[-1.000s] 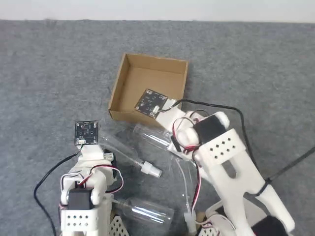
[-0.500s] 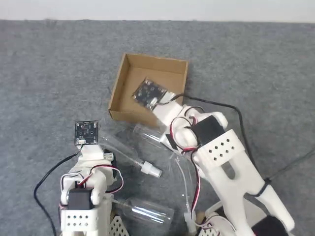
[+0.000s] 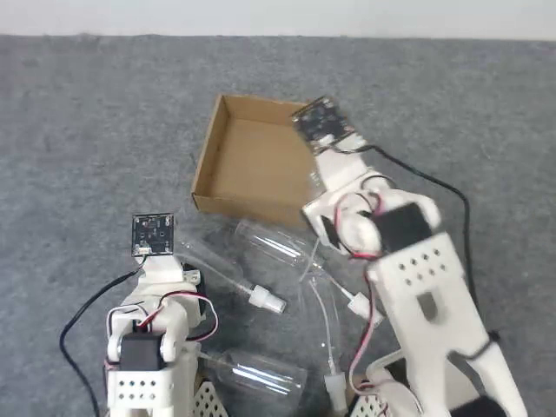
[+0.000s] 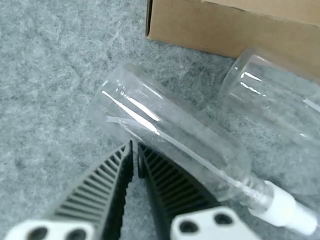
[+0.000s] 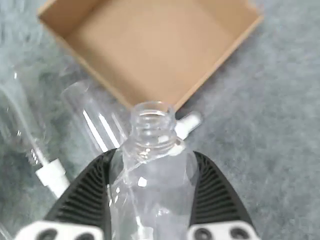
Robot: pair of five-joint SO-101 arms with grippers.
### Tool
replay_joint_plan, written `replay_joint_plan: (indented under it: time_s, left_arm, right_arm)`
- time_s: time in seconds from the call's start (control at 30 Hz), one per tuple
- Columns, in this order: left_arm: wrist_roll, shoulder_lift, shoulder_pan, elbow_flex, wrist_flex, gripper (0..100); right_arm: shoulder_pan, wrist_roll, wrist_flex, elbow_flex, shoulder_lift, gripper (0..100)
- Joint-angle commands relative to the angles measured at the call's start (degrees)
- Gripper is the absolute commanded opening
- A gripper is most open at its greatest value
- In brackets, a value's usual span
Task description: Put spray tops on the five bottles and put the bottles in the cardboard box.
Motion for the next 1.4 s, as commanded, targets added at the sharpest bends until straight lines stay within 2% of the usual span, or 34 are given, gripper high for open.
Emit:
replay_joint_plan:
  time_s: [0.0,0.43,0.73,1.13,1.37]
  left_arm:
    - [-0.3,-1.1,-0.1,-0.5,-0.1,1]
    - [-0.3,-1.1,-0.1,-0.5,-0.1,1]
    - [-0.3,-1.1,-0.1,-0.5,-0.1,1]
    - [-0.3,-1.1,-0.1,-0.5,-0.1,1]
    - [-0.3,-1.1,-0.1,-0.5,-0.1,1]
  right_arm:
    - [3.5,-0.7,-4.4,2.8,-7.0,0.7]
    - [11.4,-0.8,-17.8,22.1,-22.6,0.7]
    - [12.0,-0.8,-26.6,30.9,-28.1,0.7]
    - [12.0,-0.9,-27.3,33.4,-29.2,0.7]
    - [13.3,-5.1,-27.3,33.5,-29.2,0.7]
